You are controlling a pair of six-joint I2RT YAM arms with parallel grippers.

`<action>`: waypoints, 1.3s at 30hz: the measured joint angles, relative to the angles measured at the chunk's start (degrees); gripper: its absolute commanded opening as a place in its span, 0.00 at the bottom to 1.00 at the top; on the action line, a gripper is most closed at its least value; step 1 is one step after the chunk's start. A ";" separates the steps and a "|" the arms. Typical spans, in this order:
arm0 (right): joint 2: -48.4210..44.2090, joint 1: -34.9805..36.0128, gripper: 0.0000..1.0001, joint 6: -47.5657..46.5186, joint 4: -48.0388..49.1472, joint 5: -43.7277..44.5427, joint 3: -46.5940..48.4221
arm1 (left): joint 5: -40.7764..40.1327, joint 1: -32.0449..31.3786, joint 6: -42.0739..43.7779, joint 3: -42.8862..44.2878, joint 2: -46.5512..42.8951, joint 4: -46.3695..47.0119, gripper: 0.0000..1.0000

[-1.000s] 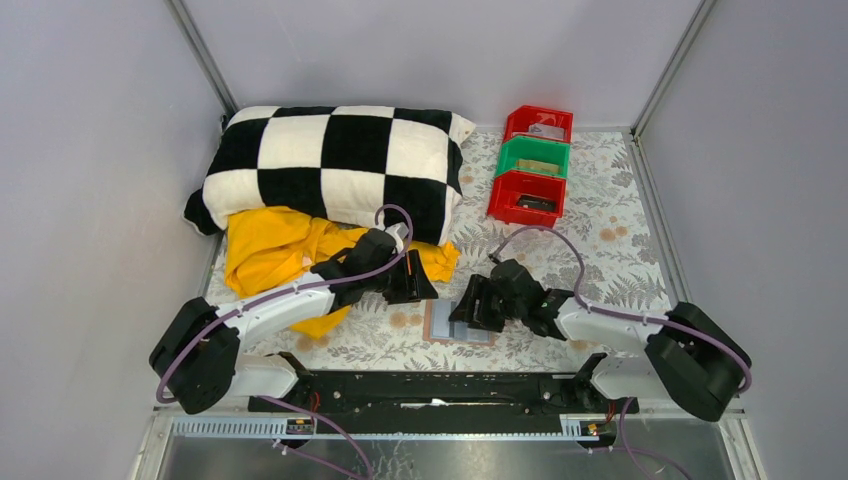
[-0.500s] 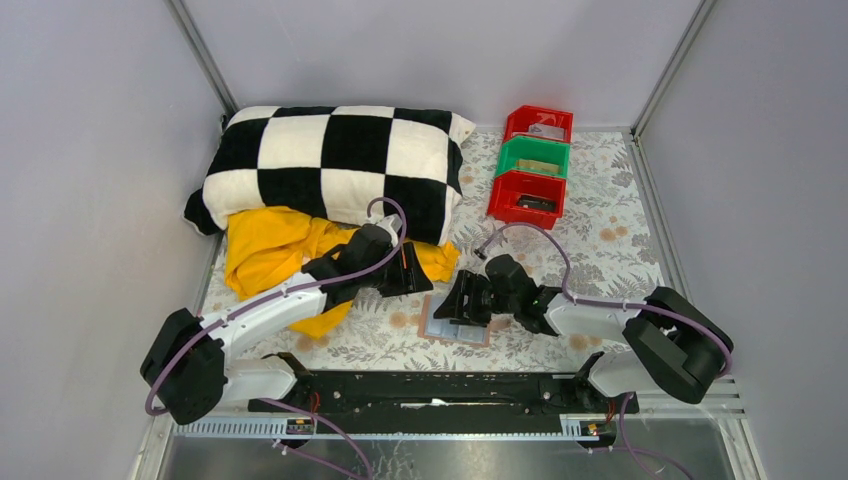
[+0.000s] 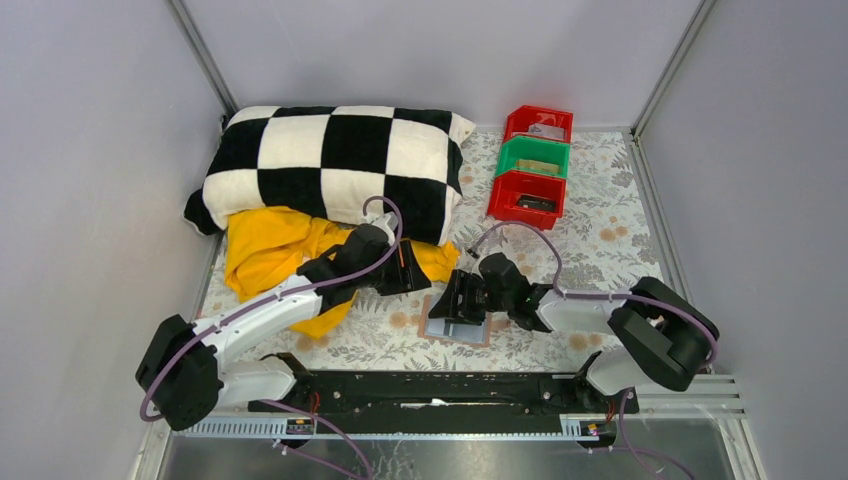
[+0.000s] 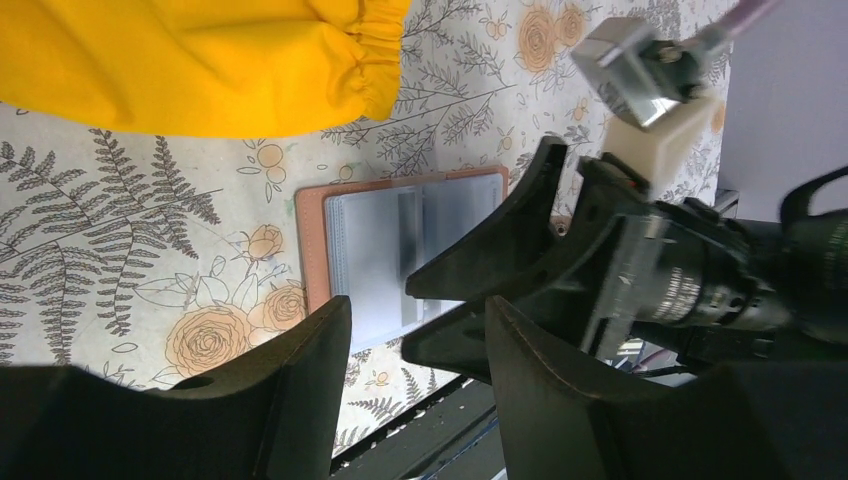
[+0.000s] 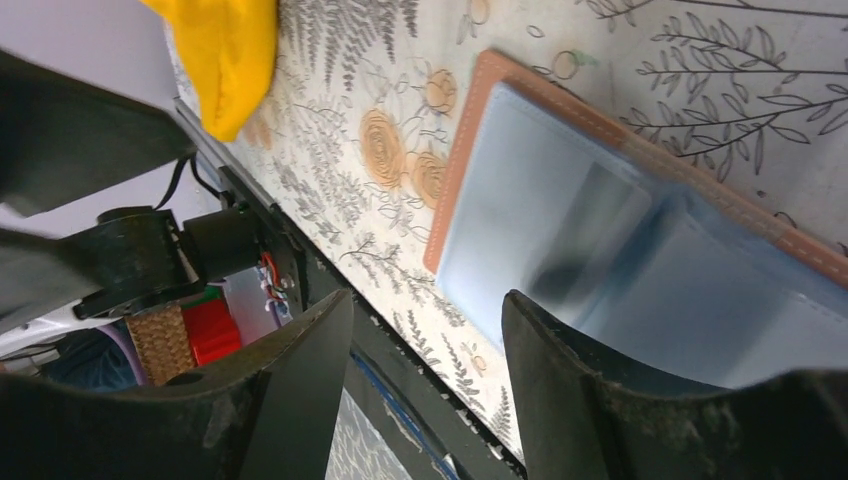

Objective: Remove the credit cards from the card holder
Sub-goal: Remove the credit card from the card holder.

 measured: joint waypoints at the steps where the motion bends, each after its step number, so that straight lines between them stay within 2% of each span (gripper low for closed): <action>1: 0.96 0.00 0.64 0.04 0.37 -0.07 0.00 | -0.20 0.00 0.00 0.00 -0.37 -0.04 0.56; 4: 2.08 0.02 0.64 0.11 0.24 -0.20 0.00 | -0.52 0.07 0.02 0.00 -1.11 -0.31 0.56; 7: -0.68 0.02 0.66 -0.42 -2.16 1.16 0.00 | -0.48 0.07 0.02 0.00 -1.14 -0.74 0.56; 13: -19.43 0.02 0.68 -1.77 -12.83 10.56 -0.48 | 0.85 0.04 -0.17 -0.09 -0.83 -0.09 0.56; 16: -25.09 -0.11 0.68 -1.77 -17.99 14.21 -1.16 | 2.51 -0.52 -0.55 -0.46 1.09 2.19 0.56; 25: -21.00 -0.26 0.68 -1.51 -27.26 16.74 -4.07 | 5.09 -1.49 -1.51 -2.97 8.17 7.08 0.55; 33: -16.24 -0.28 0.68 -2.23 -27.32 16.65 -2.93 | 5.07 -1.55 -2.10 -5.70 11.08 9.22 0.55; 39: -16.22 -0.33 0.68 -2.21 -26.88 16.79 -2.89 | 5.09 -1.55 -2.40 -7.13 12.37 10.51 0.55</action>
